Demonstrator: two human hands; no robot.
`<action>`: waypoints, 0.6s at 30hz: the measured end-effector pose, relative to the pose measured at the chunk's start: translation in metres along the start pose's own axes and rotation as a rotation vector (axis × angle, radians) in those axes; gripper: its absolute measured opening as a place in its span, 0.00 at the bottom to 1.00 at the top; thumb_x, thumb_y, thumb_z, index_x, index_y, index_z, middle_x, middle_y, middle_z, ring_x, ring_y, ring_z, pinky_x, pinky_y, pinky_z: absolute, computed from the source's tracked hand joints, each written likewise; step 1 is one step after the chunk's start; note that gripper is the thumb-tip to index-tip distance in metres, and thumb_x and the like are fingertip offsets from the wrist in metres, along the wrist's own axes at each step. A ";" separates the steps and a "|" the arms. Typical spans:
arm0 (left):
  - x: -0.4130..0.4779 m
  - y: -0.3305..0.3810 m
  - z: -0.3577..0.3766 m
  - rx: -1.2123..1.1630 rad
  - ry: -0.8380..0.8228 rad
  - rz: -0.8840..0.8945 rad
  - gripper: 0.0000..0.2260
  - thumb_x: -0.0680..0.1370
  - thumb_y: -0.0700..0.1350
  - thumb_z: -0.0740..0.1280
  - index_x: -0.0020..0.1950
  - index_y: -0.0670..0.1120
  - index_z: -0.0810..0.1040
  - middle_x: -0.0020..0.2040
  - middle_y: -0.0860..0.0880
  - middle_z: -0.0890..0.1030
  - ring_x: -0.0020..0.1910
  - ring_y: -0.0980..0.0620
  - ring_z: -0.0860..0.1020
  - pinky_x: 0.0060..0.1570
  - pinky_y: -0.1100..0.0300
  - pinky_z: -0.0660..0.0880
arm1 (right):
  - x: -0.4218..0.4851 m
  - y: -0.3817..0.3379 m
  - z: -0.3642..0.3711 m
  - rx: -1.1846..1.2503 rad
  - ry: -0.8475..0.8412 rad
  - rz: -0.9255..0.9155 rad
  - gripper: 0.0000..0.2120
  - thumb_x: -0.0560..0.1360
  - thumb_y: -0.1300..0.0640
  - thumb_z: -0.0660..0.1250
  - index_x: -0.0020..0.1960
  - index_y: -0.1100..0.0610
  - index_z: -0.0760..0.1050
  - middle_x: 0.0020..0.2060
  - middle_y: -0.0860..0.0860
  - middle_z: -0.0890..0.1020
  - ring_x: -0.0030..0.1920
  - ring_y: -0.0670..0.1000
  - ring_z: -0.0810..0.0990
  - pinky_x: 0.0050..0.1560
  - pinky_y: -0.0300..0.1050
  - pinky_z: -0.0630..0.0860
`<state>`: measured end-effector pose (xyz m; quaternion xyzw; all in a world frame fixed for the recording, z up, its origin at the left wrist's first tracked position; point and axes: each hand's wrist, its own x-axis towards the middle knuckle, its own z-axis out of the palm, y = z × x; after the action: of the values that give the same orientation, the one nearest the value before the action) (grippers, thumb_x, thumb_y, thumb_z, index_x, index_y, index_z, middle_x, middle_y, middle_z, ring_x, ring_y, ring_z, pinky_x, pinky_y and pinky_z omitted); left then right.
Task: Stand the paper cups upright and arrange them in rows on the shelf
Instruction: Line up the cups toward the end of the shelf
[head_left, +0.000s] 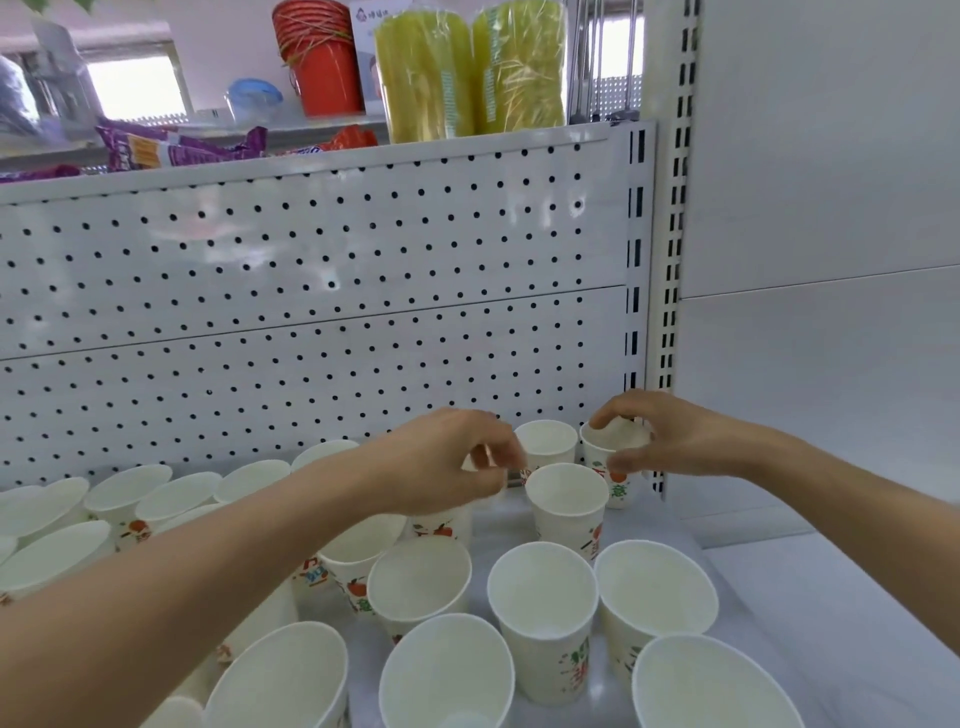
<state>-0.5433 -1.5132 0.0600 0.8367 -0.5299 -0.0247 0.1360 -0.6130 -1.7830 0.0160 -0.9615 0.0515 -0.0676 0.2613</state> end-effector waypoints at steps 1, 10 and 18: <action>0.003 0.004 0.002 -0.023 -0.009 0.008 0.12 0.79 0.45 0.65 0.61 0.55 0.77 0.56 0.61 0.77 0.52 0.64 0.74 0.48 0.71 0.69 | -0.002 0.001 -0.001 0.017 -0.004 0.004 0.22 0.69 0.49 0.74 0.60 0.41 0.72 0.59 0.41 0.72 0.59 0.46 0.72 0.60 0.46 0.73; 0.015 0.020 0.017 0.079 -0.128 0.154 0.09 0.78 0.43 0.67 0.56 0.49 0.83 0.55 0.55 0.82 0.57 0.57 0.73 0.52 0.74 0.64 | -0.005 0.005 -0.003 0.018 0.085 -0.050 0.04 0.71 0.54 0.74 0.43 0.46 0.81 0.61 0.42 0.74 0.60 0.44 0.73 0.55 0.38 0.71; 0.009 -0.003 -0.018 -0.188 0.083 -0.045 0.10 0.79 0.43 0.66 0.56 0.56 0.81 0.52 0.62 0.82 0.51 0.69 0.76 0.54 0.70 0.72 | -0.002 0.001 0.001 0.050 0.130 -0.064 0.03 0.73 0.59 0.72 0.44 0.51 0.83 0.58 0.44 0.76 0.50 0.42 0.77 0.55 0.40 0.75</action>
<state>-0.5332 -1.5167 0.0774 0.8324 -0.5001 -0.0427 0.2351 -0.6152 -1.7830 0.0144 -0.9495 0.0357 -0.1395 0.2789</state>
